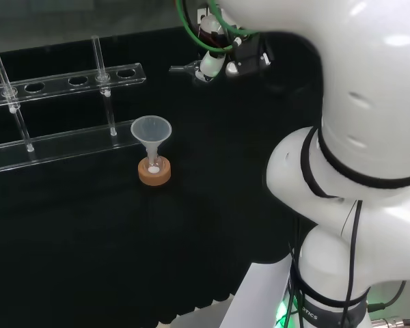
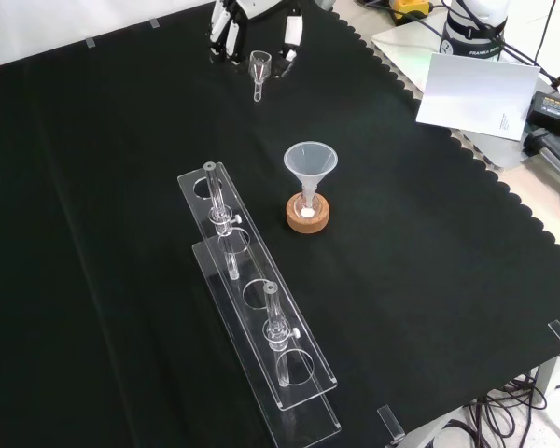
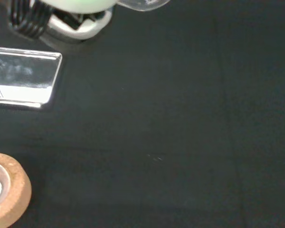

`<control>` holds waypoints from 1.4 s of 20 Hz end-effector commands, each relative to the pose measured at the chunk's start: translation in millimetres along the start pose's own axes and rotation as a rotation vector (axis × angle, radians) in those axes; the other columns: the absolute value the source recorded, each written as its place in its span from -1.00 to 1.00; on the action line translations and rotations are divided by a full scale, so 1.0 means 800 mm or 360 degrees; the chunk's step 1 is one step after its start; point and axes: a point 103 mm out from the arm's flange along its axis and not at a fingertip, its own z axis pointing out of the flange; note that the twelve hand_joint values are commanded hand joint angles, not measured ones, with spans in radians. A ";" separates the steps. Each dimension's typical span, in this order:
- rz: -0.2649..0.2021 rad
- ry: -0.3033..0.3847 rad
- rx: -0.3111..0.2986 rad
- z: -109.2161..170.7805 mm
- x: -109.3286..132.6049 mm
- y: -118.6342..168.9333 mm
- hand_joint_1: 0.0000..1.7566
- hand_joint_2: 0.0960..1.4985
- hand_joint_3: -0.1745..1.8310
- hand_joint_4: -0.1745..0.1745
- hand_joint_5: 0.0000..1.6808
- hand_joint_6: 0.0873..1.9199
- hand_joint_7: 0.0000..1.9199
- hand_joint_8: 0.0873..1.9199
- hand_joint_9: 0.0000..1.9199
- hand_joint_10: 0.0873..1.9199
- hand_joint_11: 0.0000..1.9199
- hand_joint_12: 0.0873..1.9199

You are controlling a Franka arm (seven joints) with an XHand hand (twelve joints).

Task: Put the weighing funnel back on the table.

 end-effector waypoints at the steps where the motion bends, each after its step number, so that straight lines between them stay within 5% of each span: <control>1: 0.0020 -0.0101 0.0018 0.015 -0.019 0.048 0.25 -0.18 -0.13 1.00 0.42 -0.18 -0.40 -0.39 0.03 -0.80 -0.12 0.00; 28: -0.0009 -0.0128 0.0213 0.095 -0.053 0.166 0.25 -0.17 -0.13 1.00 0.42 -0.18 -0.40 -0.38 0.03 -0.80 -0.12 0.00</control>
